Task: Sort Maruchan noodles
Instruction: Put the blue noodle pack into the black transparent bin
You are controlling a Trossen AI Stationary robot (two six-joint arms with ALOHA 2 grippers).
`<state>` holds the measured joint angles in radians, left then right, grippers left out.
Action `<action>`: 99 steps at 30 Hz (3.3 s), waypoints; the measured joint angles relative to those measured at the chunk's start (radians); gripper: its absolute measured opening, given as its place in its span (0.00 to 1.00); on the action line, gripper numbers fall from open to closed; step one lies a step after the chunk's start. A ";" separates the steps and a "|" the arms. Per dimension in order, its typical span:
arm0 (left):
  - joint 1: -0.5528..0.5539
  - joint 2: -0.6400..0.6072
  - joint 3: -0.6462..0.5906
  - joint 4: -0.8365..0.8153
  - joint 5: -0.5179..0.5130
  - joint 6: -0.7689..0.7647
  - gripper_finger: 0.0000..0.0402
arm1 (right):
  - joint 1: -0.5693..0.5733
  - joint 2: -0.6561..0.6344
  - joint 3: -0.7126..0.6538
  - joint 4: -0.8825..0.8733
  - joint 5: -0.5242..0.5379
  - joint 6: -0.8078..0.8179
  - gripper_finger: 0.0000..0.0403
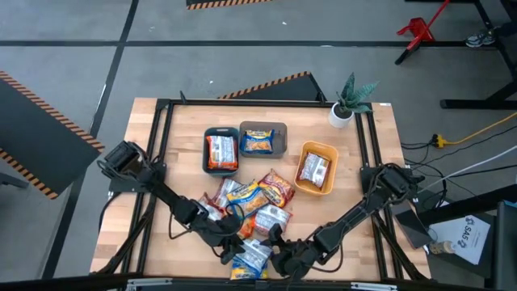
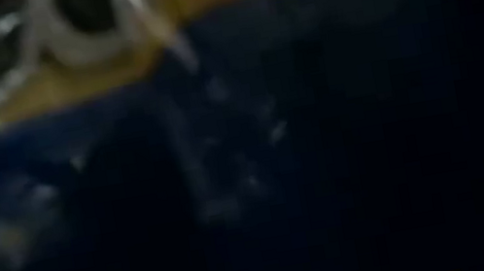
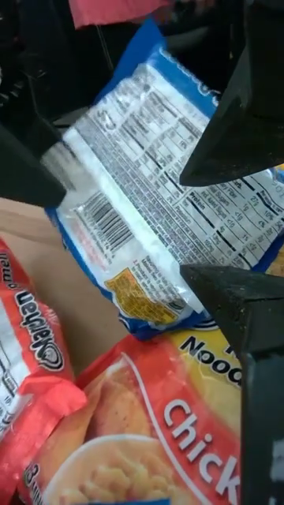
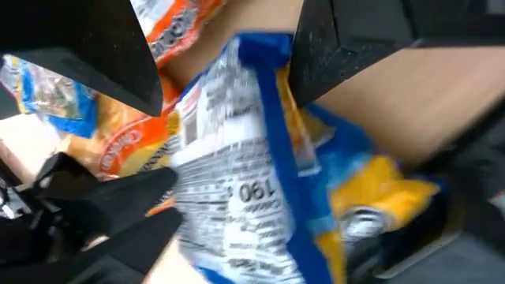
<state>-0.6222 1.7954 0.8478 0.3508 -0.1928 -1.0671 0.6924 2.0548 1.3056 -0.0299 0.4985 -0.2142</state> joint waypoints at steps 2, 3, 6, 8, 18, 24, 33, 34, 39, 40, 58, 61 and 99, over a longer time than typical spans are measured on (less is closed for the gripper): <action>0.008 0.000 0.000 0.000 0.000 0.000 0.42 | -0.017 0.000 0.000 0.037 -0.031 -0.008 0.63; 0.012 0.000 0.000 0.000 0.000 0.001 0.42 | -0.026 0.000 0.000 0.049 -0.049 -0.009 0.63; 0.022 0.000 0.000 0.000 0.000 0.009 0.42 | -0.045 0.000 0.000 0.062 -0.060 -0.004 0.63; 0.030 0.000 0.000 0.002 0.004 0.022 0.42 | -0.047 0.000 0.000 0.067 -0.035 -0.005 0.62; 0.099 -0.012 -0.002 0.070 0.052 0.057 0.42 | -0.053 -0.001 0.020 0.038 -0.047 -0.056 0.31; 0.175 -0.131 -0.001 0.001 0.107 0.076 0.42 | -0.056 -0.006 0.161 -0.213 -0.027 -0.055 0.21; 0.328 -0.494 -0.001 -0.250 0.076 0.171 0.42 | -0.150 -0.007 0.346 -0.518 0.165 -0.019 0.21; 0.343 -0.538 -0.001 -0.274 0.064 0.184 0.42 | -0.173 -0.007 0.366 -0.564 0.168 0.009 0.21; 0.414 -0.740 -0.001 -0.339 -0.015 0.230 0.42 | -0.311 -0.011 0.471 -0.839 0.248 0.209 0.21; 0.426 -0.775 0.000 -0.345 -0.033 0.237 0.42 | -0.346 -0.013 0.493 -0.918 0.258 0.282 0.21; 0.591 -0.951 0.000 -0.381 -0.156 0.296 0.42 | -0.834 0.009 0.559 -1.121 0.117 0.621 0.21; 0.608 -0.951 0.000 -0.394 -0.156 0.295 0.42 | -0.845 0.011 0.537 -1.097 0.103 0.653 0.21; 0.638 -0.951 0.000 -0.411 -0.154 0.292 0.42 | -0.876 -0.020 0.531 -1.229 -0.190 1.365 0.20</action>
<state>0.0154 0.8444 0.8474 -0.0601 -0.3466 -0.7750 -0.1836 2.0346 1.8362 -1.2588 0.3082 1.1508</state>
